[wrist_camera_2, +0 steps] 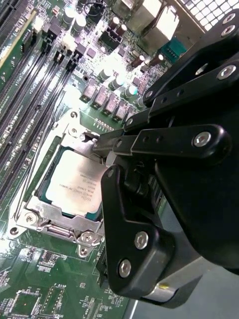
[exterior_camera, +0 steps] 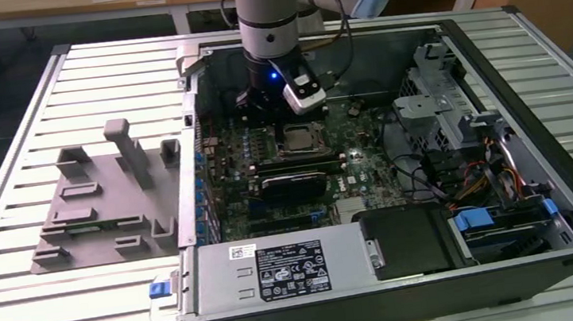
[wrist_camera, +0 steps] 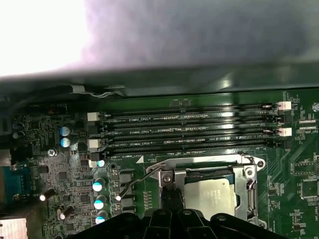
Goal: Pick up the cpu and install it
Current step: 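Close the cpu cover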
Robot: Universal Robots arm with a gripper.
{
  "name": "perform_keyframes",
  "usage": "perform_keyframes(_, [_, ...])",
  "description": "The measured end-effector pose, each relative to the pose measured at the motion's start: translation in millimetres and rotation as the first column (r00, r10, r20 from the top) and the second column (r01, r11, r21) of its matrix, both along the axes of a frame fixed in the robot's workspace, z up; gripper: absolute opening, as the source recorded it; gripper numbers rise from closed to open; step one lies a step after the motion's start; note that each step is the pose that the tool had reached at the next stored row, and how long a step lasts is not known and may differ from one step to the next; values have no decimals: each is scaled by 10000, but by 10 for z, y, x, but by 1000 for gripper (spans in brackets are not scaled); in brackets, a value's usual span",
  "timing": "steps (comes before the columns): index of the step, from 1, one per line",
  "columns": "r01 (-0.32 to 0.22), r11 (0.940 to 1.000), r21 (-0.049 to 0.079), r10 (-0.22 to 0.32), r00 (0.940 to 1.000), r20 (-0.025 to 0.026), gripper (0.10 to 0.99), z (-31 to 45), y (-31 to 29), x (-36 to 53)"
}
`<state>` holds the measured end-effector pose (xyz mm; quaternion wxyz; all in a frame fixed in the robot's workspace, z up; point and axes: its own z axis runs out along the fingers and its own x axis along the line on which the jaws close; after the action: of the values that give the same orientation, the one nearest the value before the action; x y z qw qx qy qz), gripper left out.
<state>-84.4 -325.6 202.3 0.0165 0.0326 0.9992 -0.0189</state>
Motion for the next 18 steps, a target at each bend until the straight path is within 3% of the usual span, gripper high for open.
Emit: perform_keyframes(18, [0, 10000, 4, 0, 10000, 1, 106, -10, 0, 7])
